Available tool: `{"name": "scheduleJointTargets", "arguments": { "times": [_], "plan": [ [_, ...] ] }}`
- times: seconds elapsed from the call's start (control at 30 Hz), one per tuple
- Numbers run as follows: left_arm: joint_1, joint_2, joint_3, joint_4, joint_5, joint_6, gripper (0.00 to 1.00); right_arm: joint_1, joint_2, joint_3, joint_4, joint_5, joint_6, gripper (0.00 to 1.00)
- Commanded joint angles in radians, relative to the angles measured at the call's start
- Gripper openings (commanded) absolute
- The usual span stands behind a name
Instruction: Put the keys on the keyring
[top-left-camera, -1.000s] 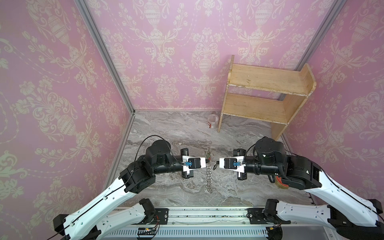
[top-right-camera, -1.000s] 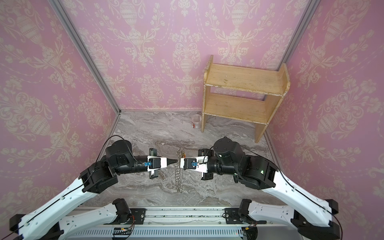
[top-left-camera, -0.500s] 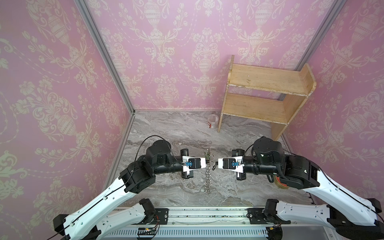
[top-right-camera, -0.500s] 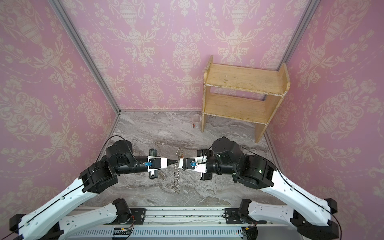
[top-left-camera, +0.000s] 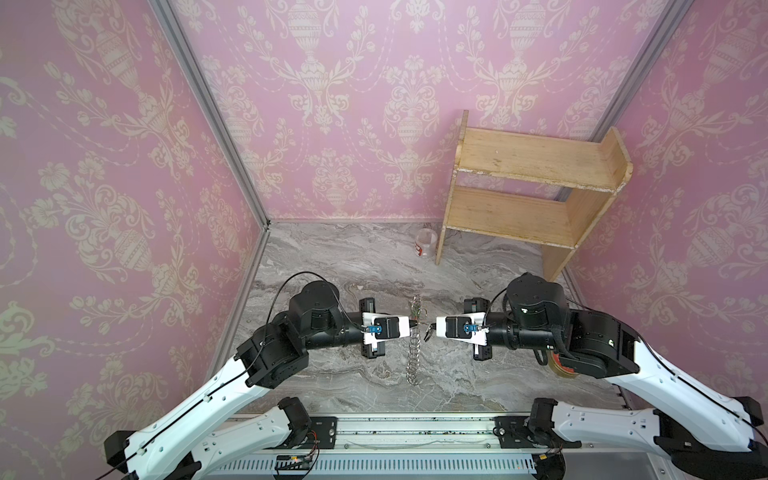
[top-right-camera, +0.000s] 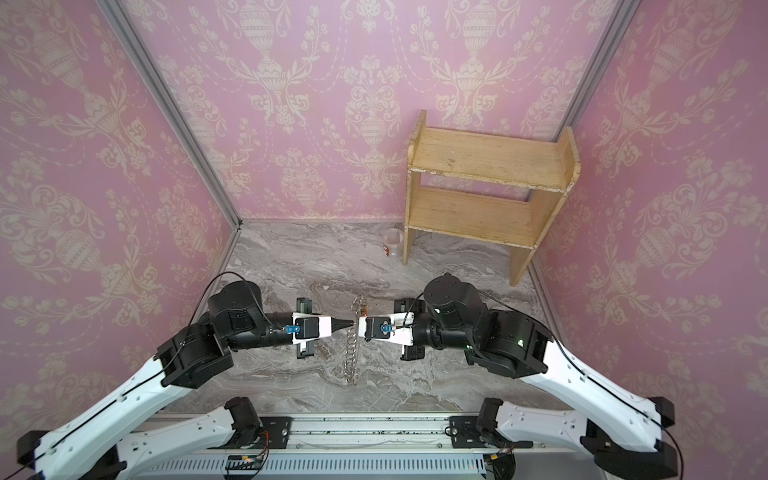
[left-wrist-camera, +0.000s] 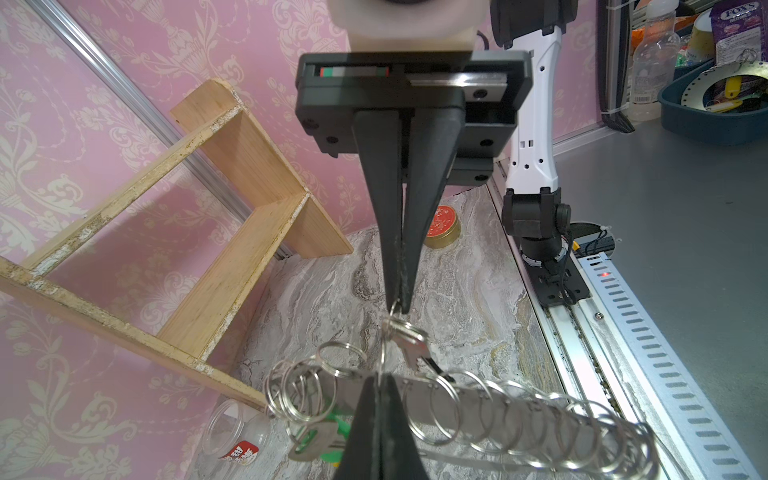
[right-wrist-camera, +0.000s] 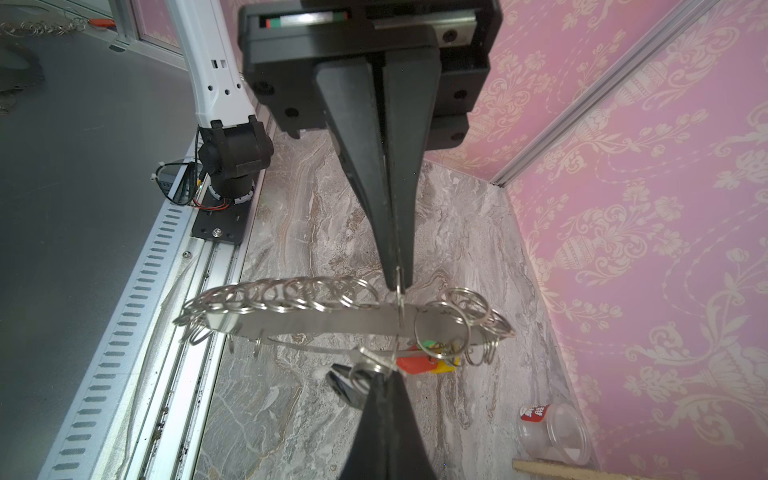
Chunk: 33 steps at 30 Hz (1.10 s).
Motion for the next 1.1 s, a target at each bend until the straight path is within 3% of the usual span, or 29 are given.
{"name": "scheduleJointTargets", "arguments": {
  "times": [0.0, 1.07],
  "plan": [
    [0.001, -0.011, 0.014, 0.013, 0.014, -0.011, 0.0, 0.005, 0.004, 0.024, 0.003, -0.015, -0.015, 0.0],
    [0.001, -0.022, -0.006, 0.035, -0.001, 0.002, 0.0, 0.005, 0.008, 0.039, -0.002, -0.011, -0.005, 0.0]
  ]
}}
